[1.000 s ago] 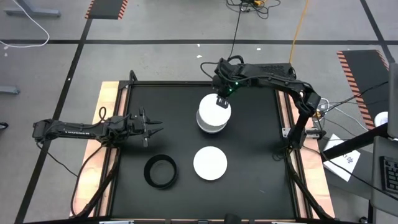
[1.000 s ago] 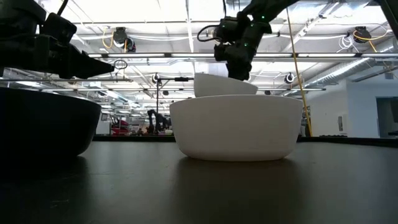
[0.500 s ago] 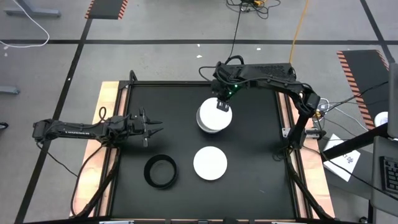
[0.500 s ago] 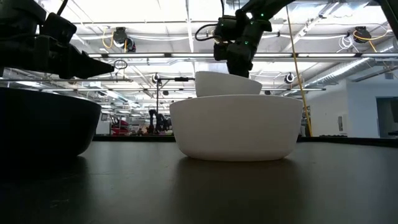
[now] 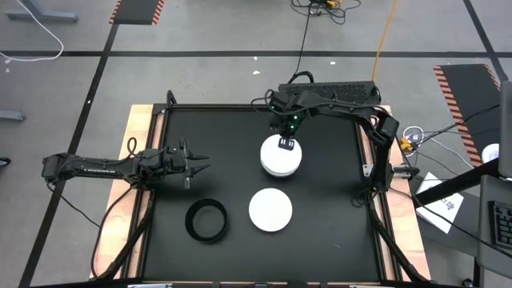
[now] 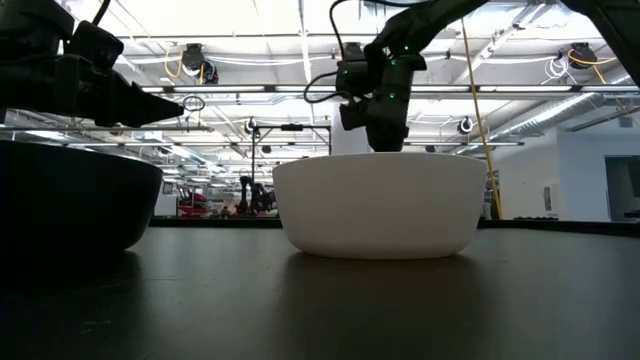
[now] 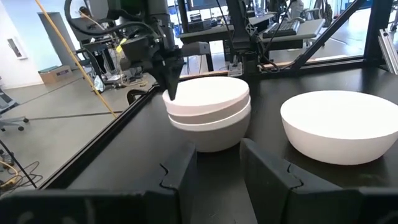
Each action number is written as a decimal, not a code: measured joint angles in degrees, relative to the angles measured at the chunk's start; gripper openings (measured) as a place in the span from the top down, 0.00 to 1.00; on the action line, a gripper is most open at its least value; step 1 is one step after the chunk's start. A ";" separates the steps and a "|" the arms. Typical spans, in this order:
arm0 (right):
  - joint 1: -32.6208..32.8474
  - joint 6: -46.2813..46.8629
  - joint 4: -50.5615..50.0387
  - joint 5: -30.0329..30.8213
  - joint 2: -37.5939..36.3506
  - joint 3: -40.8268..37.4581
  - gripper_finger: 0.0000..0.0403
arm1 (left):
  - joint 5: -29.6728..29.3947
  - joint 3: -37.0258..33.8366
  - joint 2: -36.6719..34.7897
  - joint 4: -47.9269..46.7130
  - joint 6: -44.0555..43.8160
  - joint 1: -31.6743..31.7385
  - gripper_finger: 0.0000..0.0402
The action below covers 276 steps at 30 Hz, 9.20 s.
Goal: Nest bowls inside each other
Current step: Stack the right white bowl on the top of the gray bowl, then stack the black bowl on top of the top white bowl
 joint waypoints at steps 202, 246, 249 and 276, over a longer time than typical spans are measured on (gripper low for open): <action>18.79 18.41 59.34 -2.41 -93.72 -92.08 1.00 | 12.89 31.32 28.63 -56.94 -50.86 -16.56 0.37; 18.77 18.49 59.34 -2.43 -93.54 -92.08 1.00 | 6.45 31.30 40.27 -52.55 -47.52 -17.60 0.97; 18.78 18.48 59.34 -2.41 -93.54 -92.11 1.00 | 5.53 31.30 39.81 -47.24 -42.77 -17.76 0.99; 18.77 18.54 59.33 -2.43 -92.41 -92.11 1.00 | -13.41 16.13 18.20 -16.14 -12.58 -15.64 0.99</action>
